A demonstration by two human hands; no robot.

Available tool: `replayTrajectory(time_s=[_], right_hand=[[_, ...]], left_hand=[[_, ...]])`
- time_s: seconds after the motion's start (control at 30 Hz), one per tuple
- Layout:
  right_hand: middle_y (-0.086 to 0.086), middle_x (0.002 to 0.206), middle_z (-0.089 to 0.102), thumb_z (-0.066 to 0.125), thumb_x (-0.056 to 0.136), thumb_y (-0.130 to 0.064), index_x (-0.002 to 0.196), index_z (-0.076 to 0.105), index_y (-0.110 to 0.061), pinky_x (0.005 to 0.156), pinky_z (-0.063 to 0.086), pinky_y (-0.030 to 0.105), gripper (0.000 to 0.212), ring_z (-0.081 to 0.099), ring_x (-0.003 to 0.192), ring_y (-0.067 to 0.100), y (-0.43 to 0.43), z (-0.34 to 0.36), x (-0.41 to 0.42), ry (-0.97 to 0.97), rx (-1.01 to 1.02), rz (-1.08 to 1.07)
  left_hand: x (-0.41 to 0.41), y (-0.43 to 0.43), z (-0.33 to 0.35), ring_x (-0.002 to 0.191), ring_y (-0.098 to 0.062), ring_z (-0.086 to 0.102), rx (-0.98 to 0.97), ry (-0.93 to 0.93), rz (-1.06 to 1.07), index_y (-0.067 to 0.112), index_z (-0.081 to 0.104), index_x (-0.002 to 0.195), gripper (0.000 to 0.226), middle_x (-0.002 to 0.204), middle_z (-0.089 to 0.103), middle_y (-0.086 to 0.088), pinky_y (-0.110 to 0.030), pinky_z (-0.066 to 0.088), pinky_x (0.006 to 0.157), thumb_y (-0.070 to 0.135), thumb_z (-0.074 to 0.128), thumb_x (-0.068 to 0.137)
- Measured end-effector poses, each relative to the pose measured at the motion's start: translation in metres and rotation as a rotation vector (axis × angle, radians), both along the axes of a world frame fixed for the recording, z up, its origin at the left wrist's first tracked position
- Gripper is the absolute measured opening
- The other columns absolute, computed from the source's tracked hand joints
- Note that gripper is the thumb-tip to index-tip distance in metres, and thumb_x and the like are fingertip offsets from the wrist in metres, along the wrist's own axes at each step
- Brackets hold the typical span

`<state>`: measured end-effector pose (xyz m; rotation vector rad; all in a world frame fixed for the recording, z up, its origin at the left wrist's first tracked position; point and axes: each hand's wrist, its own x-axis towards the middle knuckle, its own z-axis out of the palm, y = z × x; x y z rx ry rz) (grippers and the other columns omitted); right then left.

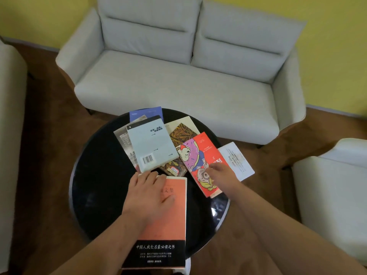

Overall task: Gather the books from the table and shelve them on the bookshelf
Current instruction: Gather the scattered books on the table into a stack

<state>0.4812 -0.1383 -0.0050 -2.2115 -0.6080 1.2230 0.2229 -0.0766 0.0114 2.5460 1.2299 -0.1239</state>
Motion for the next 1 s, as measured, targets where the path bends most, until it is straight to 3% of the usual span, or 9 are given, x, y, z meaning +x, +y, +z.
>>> replayTrajectory(time_s=[0.1,0.2,0.4,0.5,0.57,0.67,0.8,0.9,1.0], right_hand=[[-0.008,0.121,0.064,0.059,0.098,-0.045,0.124,0.052,-0.030,0.052,0.051,0.018,0.031,0.064,0.073,0.007,0.014,-0.014,0.034,-0.225,-0.105,0.060],[0.002,0.125,0.066,0.062,0.095,-0.050,0.120,0.051,-0.026,0.077,0.062,0.033,0.037,0.061,0.075,0.013,0.020,-0.036,0.055,-0.380,-0.220,0.106],[0.002,0.123,0.065,0.071,0.080,-0.066,0.129,0.052,-0.024,0.092,0.059,0.044,0.067,0.067,0.105,0.024,0.017,-0.065,0.062,-0.432,-0.320,0.139],[-0.006,0.113,0.061,0.078,0.078,-0.059,0.126,0.048,-0.028,0.091,0.060,0.044,0.064,0.069,0.102,0.021,0.015,-0.072,0.067,-0.305,-0.249,0.084],[-0.010,0.107,0.058,0.080,0.079,-0.056,0.118,0.047,-0.031,0.089,0.061,0.042,0.056,0.067,0.093,0.017,0.014,-0.074,0.070,-0.230,-0.230,0.098],[-0.011,0.105,0.061,0.080,0.079,-0.056,0.113,0.049,-0.033,0.088,0.062,0.042,0.051,0.065,0.087,0.014,0.012,-0.078,0.075,-0.182,-0.208,0.108],[-0.013,0.103,0.062,0.080,0.077,-0.057,0.112,0.051,-0.034,0.086,0.061,0.041,0.052,0.066,0.084,0.013,0.009,-0.084,0.075,-0.193,-0.184,0.096],[-0.013,0.101,0.062,0.081,0.076,-0.057,0.112,0.051,-0.034,0.083,0.060,0.039,0.053,0.065,0.080,0.011,0.009,-0.086,0.076,-0.185,-0.191,0.095],[-0.012,0.103,0.063,0.081,0.077,-0.056,0.113,0.051,-0.034,0.084,0.061,0.041,0.053,0.067,0.082,0.012,0.009,-0.087,0.078,-0.161,-0.195,0.089]], left_hand=[[-0.001,0.001,-0.005,0.138,-0.019,0.037,0.021,0.013,0.016,0.031,0.049,0.137,0.071,0.140,0.051,0.005,-0.047,0.015,0.121,0.071,0.028,0.082],[-0.001,0.001,-0.007,0.135,-0.020,0.042,0.029,0.016,0.010,0.031,0.052,0.135,0.069,0.137,0.054,0.006,-0.047,0.020,0.119,0.072,0.032,0.083],[-0.001,0.002,-0.004,0.143,-0.017,0.034,-0.023,0.079,0.026,0.034,0.045,0.142,0.076,0.147,0.047,0.009,-0.046,0.016,0.122,0.076,0.027,0.081],[0.003,0.004,0.000,0.139,-0.016,0.039,-0.043,0.099,0.042,0.037,0.048,0.139,0.075,0.143,0.050,0.012,-0.046,0.020,0.119,0.077,0.028,0.078],[0.005,0.014,0.001,0.120,-0.014,0.053,-0.073,0.035,0.093,0.038,0.061,0.124,0.064,0.123,0.062,0.016,-0.043,0.030,0.109,0.074,0.034,0.079],[0.016,0.063,-0.006,0.098,-0.014,0.063,-0.359,-0.204,0.412,0.030,0.069,0.103,0.043,0.103,0.067,0.014,-0.040,0.046,0.093,0.062,0.048,0.084],[0.030,0.131,-0.037,0.095,-0.027,0.066,-0.900,-0.570,1.121,0.008,0.059,0.123,0.039,0.108,0.069,-0.010,-0.048,0.056,0.087,0.023,0.070,0.088],[0.036,0.145,-0.054,0.107,-0.031,0.063,-0.861,-0.501,1.309,0.012,0.038,0.133,0.082,0.114,0.062,-0.012,-0.053,0.056,0.088,0.027,0.088,0.070],[0.041,0.151,-0.061,0.105,-0.033,0.065,-0.862,-0.483,1.308,0.008,0.045,0.130,0.082,0.113,0.066,-0.013,-0.057,0.056,0.087,0.026,0.091,0.065]])
